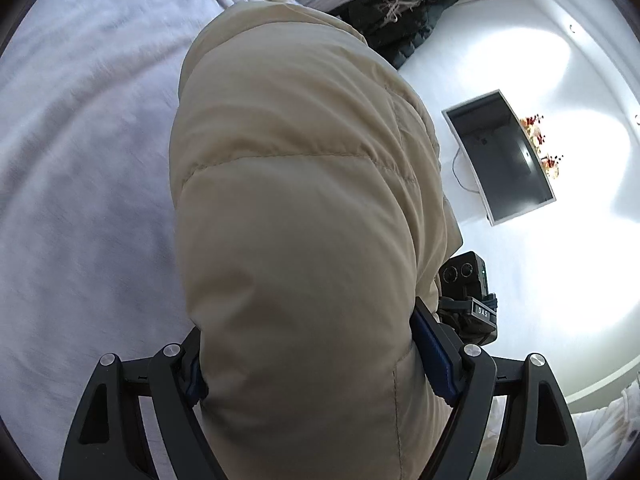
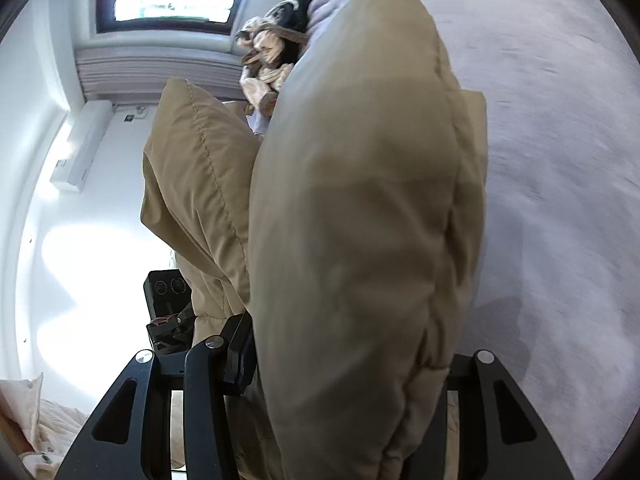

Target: Fold large clothes

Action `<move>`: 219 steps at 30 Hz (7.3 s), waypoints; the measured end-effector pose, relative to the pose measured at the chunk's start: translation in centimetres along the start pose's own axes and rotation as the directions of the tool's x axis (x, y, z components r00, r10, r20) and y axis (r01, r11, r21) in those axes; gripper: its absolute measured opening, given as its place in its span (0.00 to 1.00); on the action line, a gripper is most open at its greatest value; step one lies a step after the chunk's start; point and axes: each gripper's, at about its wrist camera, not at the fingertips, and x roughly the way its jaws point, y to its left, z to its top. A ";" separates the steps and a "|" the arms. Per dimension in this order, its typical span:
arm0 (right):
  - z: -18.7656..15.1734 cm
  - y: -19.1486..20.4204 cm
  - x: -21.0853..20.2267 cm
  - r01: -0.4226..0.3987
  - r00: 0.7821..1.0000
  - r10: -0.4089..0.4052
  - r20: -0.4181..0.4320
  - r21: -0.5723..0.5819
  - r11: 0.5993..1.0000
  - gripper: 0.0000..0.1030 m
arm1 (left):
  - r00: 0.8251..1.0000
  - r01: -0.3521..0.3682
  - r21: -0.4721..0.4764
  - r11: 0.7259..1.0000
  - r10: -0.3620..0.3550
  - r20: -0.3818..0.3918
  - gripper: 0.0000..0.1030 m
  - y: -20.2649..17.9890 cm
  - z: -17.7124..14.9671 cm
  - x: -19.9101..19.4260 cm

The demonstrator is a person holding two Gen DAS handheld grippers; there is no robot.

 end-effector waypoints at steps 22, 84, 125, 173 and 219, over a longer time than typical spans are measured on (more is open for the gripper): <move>1.6 -0.3 23.4 0.139 0.985 -0.136 -0.108 0.022 0.990 0.58 | 0.986 -0.143 -0.208 0.968 0.157 0.051 0.81 21.5 6.7 -10.1; -8.0 5.4 20.3 0.536 0.844 -0.536 -0.011 -0.020 0.844 0.19 | 0.896 -0.440 0.230 0.868 0.443 0.044 0.81 1.7 10.8 1.4; -9.8 17.1 17.2 0.679 0.728 -0.685 -0.017 -0.120 0.724 0.46 | 0.728 -0.683 0.049 0.729 0.684 -0.033 0.81 2.4 -3.6 -16.1; -11.2 31.4 15.0 0.808 0.588 -0.762 0.271 -0.248 0.535 1.00 | 0.590 -0.798 -0.027 0.602 0.789 0.171 1.00 -7.1 -3.9 -25.3; -11.1 31.4 14.9 0.810 0.585 -0.767 0.266 -0.248 0.532 1.00 | 0.585 -0.803 -0.019 0.596 0.793 0.170 1.00 -6.8 -3.7 -25.0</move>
